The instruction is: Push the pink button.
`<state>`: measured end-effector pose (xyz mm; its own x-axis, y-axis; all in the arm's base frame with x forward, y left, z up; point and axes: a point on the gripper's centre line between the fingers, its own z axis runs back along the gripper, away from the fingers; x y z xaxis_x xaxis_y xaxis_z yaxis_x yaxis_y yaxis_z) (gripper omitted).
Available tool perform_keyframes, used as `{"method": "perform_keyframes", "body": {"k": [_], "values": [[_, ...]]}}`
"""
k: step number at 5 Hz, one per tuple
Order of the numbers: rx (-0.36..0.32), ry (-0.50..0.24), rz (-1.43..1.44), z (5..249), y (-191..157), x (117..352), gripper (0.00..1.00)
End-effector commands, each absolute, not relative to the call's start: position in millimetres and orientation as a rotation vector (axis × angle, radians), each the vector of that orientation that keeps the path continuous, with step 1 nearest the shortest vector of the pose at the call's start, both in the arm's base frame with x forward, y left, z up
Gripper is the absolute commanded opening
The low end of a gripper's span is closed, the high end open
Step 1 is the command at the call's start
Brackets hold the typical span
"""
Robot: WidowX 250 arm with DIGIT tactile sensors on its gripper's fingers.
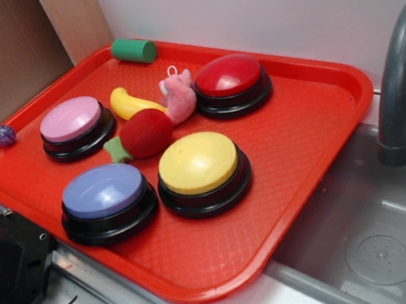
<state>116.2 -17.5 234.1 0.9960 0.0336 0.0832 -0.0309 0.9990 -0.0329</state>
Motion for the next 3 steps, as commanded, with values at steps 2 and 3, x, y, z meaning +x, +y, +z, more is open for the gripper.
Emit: {"method": "perform_keyframes", "body": {"k": [2,3], "values": [[-0.004,-0.063,0.200,192,30,153,1.00],[0.019,0.006,0.261,152,67,176,1.00]]}}
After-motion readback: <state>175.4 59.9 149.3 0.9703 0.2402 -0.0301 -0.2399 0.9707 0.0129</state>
